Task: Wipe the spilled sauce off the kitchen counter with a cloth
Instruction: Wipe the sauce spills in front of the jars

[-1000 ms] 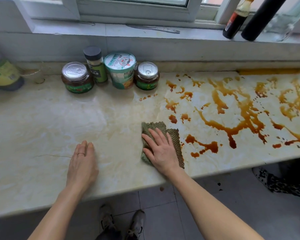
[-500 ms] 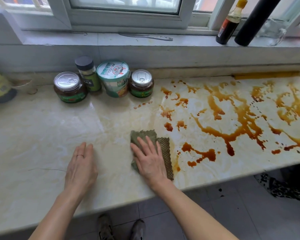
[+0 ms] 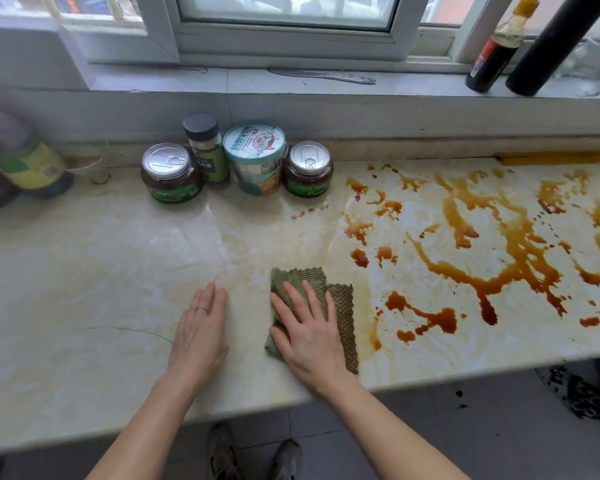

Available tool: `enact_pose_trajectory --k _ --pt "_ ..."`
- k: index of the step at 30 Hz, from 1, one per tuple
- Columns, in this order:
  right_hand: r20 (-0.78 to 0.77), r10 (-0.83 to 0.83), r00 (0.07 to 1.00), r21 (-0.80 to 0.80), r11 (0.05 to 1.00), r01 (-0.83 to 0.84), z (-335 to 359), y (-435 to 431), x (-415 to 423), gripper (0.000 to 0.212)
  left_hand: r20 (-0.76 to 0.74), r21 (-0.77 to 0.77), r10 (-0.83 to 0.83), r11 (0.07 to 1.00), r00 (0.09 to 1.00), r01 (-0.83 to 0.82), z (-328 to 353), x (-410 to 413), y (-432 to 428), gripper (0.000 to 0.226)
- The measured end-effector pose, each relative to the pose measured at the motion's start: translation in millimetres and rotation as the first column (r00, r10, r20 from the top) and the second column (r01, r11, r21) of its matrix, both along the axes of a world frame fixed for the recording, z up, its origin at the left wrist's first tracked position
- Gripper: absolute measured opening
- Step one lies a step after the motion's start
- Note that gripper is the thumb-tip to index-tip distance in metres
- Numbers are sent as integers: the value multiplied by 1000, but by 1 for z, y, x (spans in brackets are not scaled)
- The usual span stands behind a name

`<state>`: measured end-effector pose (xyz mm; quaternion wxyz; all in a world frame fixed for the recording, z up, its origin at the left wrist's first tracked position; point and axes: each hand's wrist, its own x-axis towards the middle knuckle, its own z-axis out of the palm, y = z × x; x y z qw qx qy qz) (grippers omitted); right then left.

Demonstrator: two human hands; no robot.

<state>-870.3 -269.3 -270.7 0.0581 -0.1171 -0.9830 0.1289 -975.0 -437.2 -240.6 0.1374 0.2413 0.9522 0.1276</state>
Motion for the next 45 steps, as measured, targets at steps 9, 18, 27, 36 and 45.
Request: enact_pose_trajectory --k 9,18,27,36,45 --pt "39 -198 980 29 980 197 -2 57 -14 55 32 -5 1 1000 999 -1 2 0 -1 77" --pt "9 205 979 96 974 -205 -11 16 15 45 11 1 4 1000 1000 -4 -3 -1 0 80" --pt "39 109 993 51 993 -111 -7 3 31 48 7 3 52 999 999 -52 -11 -1 3 77" --pt "89 -109 990 43 993 106 4 38 13 53 31 -42 13 999 999 -11 -10 -5 -2 78" --pt "224 45 973 35 998 -55 11 50 -19 54 38 2 -4 1000 999 3 -3 -4 -2 78"
